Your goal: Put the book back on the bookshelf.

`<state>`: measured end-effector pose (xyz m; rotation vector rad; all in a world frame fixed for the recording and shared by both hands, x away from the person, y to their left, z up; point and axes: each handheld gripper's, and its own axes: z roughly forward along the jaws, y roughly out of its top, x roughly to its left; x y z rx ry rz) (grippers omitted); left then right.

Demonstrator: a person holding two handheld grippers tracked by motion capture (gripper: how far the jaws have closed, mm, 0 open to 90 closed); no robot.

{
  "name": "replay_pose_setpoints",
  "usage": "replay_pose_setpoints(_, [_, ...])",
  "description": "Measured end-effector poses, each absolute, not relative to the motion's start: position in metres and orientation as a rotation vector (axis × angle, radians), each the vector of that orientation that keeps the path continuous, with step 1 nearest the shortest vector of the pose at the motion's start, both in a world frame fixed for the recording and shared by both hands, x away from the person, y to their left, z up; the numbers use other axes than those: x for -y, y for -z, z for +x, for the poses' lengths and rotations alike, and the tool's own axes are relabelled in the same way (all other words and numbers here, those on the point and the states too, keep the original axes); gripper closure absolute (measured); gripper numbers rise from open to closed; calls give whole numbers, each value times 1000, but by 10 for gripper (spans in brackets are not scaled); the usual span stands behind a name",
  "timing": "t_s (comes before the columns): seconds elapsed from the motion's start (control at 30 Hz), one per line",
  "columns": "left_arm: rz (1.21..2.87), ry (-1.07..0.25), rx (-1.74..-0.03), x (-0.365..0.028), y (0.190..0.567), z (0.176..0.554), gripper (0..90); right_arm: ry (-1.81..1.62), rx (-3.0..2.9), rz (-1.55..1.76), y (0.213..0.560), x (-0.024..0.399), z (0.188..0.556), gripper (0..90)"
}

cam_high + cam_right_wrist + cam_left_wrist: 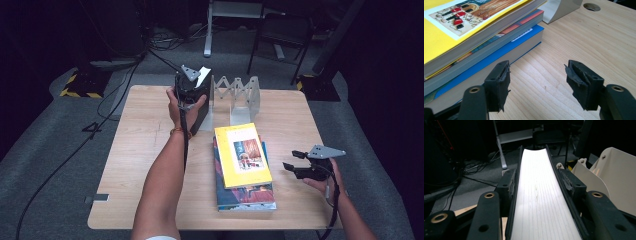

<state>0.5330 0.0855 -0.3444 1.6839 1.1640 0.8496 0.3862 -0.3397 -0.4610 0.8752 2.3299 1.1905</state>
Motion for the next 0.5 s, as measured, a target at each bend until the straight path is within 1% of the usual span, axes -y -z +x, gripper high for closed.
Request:
replay_pose_setpoints(0.17, [1665, -873, -1188, -83, 347, 538, 522, -1195, -2328, 875, 461, 340, 386, 361])
replay_pose_setpoints(0.3, [1619, -892, -1220, -85, 352, 542, 521, -1192, -2332, 875, 461, 340, 387, 361])
replay_pose_setpoints(0.5, [1624, -905, -1229, -82, 353, 542, 512, -1193, -2327, 869, 460, 340, 386, 361])
